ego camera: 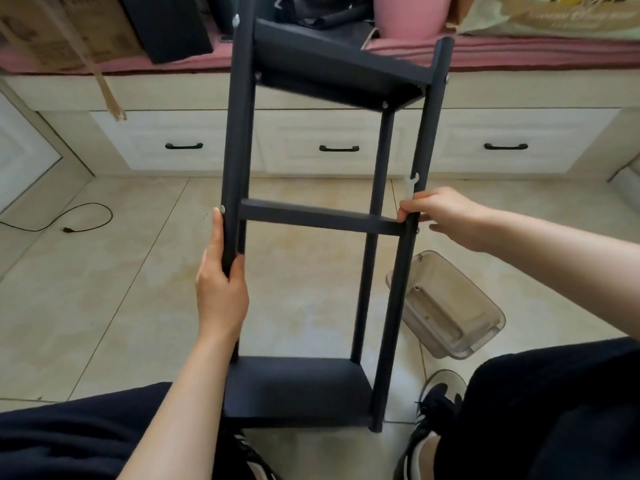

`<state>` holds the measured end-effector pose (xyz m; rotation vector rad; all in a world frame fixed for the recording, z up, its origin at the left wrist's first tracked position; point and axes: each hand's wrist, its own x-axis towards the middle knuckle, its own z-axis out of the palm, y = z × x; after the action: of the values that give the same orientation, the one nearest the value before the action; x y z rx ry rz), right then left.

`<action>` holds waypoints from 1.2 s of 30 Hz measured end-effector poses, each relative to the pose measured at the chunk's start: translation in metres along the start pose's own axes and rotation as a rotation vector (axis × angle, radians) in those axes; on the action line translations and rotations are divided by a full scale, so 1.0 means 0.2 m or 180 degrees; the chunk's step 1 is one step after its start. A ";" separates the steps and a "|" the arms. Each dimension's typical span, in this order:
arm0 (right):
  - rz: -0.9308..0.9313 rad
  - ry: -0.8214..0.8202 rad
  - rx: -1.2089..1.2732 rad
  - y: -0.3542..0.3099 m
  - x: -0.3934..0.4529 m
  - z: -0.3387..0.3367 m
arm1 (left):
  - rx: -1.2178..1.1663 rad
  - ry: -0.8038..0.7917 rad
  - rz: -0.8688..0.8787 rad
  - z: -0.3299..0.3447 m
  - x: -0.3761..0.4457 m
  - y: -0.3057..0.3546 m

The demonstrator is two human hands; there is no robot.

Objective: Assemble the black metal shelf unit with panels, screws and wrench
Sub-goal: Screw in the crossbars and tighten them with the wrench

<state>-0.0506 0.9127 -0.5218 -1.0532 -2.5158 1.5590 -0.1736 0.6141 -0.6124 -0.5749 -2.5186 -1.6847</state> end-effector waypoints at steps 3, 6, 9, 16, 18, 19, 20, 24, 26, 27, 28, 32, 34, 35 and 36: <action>-0.0191 -0.0050 0.0071 0.05 -0.03 0.03 | -0.0079 -0.0002 -0.0231 0.03 -0.08 -0.07; -0.0307 -0.0083 0.0215 0.05 -0.04 0.06 | -0.0219 -0.0031 -0.0462 0.03 -0.09 -0.13; -0.0461 -0.0106 0.0443 0.00 -0.05 0.06 | -0.0346 0.0054 -0.0568 0.02 -0.05 -0.16; -0.0926 -0.0166 0.0817 -0.24 -0.12 0.07 | -0.0559 0.0333 -0.0701 0.01 0.01 -0.15; -0.1137 -0.0126 0.0795 -0.31 -0.15 0.09 | -0.0575 0.0372 -0.0734 0.01 0.03 -0.13; -0.1232 -0.0095 0.0820 -0.34 -0.16 0.11 | -0.0591 0.0396 -0.0754 0.01 0.05 -0.12; -0.1314 -0.0063 0.0869 -0.37 -0.18 0.13 | -0.0613 0.0430 -0.0787 0.01 0.06 -0.11; -0.1388 0.0013 0.1146 -0.46 -0.25 0.22 | -0.0595 0.0456 -0.1056 0.01 0.13 -0.09; -0.1326 0.0082 0.1286 -0.49 -0.27 0.27 | -0.0529 0.0275 -0.1149 0.01 0.15 -0.08; -0.1301 0.0128 0.1330 -0.50 -0.28 0.29 | -0.0501 0.0182 -0.1188 0.01 0.15 -0.08; -0.1280 0.0178 0.1346 -0.50 -0.29 0.31 | -0.0477 0.0107 -0.1227 0.01 0.14 -0.07; -0.1264 0.0392 0.1295 -0.52 -0.30 0.36 | -0.0290 0.0209 -0.1223 0.06 0.08 0.04; -0.1295 0.0476 0.1261 -0.54 -0.30 0.38 | -0.0441 0.0420 -0.1052 0.11 0.02 0.14; -0.1309 0.0510 0.1244 -0.55 -0.30 0.39 | -0.0612 0.0427 -0.1012 0.14 -0.02 0.20; -0.1332 0.0544 0.1216 -0.56 -0.30 0.40 | -0.0780 0.0309 -0.0992 0.17 -0.07 0.26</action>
<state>-0.0907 0.7851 -0.4532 -0.5422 -2.0375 1.6408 -0.1388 0.6581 -0.5834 -0.1076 -2.4511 -2.0871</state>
